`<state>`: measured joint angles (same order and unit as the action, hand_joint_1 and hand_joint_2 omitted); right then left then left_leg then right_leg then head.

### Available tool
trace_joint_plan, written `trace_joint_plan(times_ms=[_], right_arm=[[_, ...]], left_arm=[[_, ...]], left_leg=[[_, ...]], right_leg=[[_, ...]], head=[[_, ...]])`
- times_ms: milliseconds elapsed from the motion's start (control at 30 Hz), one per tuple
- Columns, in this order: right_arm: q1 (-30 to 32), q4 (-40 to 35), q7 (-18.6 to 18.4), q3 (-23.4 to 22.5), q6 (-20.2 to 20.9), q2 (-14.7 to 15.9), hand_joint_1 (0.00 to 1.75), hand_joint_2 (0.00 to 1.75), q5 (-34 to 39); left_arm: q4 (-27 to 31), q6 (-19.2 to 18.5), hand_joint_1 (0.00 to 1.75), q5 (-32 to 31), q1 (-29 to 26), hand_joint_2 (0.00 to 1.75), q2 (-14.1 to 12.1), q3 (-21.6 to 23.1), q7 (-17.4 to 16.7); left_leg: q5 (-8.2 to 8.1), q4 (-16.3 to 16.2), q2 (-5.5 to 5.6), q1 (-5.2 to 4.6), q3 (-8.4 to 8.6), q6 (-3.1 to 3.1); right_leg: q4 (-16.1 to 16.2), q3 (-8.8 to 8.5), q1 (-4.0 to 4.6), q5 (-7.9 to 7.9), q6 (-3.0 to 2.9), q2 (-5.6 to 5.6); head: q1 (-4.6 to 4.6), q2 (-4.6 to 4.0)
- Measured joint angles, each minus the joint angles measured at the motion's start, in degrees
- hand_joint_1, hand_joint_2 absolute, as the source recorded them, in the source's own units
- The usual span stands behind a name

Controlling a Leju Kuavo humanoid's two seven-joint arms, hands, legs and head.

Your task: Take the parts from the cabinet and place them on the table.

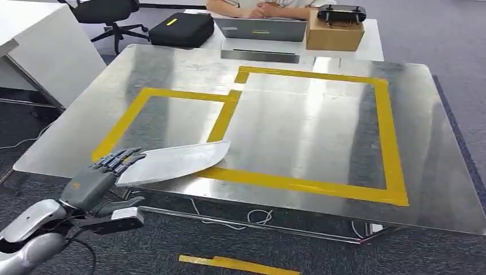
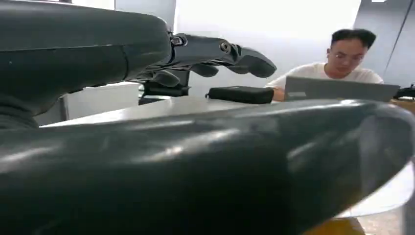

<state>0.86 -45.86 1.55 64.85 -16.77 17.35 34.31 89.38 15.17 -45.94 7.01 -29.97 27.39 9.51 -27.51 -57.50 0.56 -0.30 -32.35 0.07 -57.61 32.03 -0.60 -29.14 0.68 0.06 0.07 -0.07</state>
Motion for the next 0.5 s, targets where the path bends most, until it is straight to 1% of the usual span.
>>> trace_joint_plan(times_ms=[267,400,500], right_arm=[[-0.9,-0.4,-0.4,-1.9,-0.8,0.0,0.00,0.00,-1.6],[-1.4,-0.9,-2.8,-3.5,-0.3,0.0,0.00,0.00,-3.9],[-1.3,-1.5,-3.9,-5.0,-0.1,0.0,0.00,0.00,-5.4]], left_arm=[[3.2,-0.2,0.00,-0.1,-1.6,0.00,-0.8,-2.4,0.6],[3.8,-1.0,0.00,-0.3,-2.2,0.00,-1.3,-3.1,0.8],[4.0,-1.5,0.00,-0.3,-2.6,0.00,-1.4,-3.6,0.9]], left_leg=[[0.00,0.0,0.00,0.00,0.02,0.00],[0.00,0.0,0.01,0.00,0.02,0.00],[0.00,0.0,0.00,0.00,0.01,0.00]], right_leg=[[0.0,-0.01,0.00,0.01,0.00,0.02],[0.0,-0.01,0.00,0.00,0.00,-0.02],[0.0,-0.01,0.00,0.00,0.00,0.00]], head=[[0.00,0.00],[0.00,0.00],[0.00,0.00]])
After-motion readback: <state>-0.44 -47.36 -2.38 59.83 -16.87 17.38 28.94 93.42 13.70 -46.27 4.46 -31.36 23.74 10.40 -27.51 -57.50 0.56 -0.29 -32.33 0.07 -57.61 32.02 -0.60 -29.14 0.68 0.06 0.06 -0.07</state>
